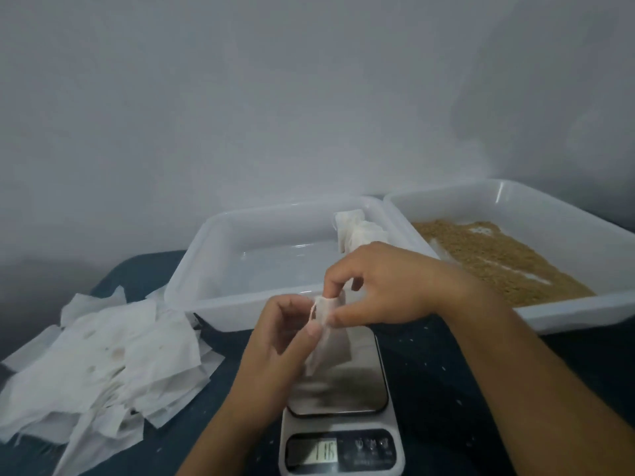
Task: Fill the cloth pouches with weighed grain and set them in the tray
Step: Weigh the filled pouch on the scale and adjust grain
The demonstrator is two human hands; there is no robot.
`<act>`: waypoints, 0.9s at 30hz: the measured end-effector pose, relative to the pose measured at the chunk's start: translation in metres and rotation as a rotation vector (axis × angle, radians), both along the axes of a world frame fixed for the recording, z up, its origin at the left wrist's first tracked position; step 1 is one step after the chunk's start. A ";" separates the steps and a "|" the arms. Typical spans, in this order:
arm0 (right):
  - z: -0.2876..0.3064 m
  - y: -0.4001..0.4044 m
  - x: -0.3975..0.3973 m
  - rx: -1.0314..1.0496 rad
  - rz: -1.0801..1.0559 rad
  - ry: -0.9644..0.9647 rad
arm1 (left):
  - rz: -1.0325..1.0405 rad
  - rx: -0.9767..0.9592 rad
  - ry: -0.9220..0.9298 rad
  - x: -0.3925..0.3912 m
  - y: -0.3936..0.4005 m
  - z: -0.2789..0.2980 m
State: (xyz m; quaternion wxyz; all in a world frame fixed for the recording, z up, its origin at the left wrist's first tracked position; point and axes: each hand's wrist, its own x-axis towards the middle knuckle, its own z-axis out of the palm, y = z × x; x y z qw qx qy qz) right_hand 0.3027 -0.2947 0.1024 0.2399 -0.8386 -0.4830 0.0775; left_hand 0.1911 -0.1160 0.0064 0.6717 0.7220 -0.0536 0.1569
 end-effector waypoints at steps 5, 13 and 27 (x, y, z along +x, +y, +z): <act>0.018 -0.023 0.008 0.340 -0.121 0.028 | -0.155 -0.030 0.113 0.017 -0.016 0.017; 0.025 -0.079 0.034 0.713 -0.376 0.214 | -0.099 -0.255 0.147 0.077 -0.060 0.061; 0.012 -0.118 0.062 0.906 -0.715 0.314 | -0.086 -0.121 0.167 0.138 -0.105 0.114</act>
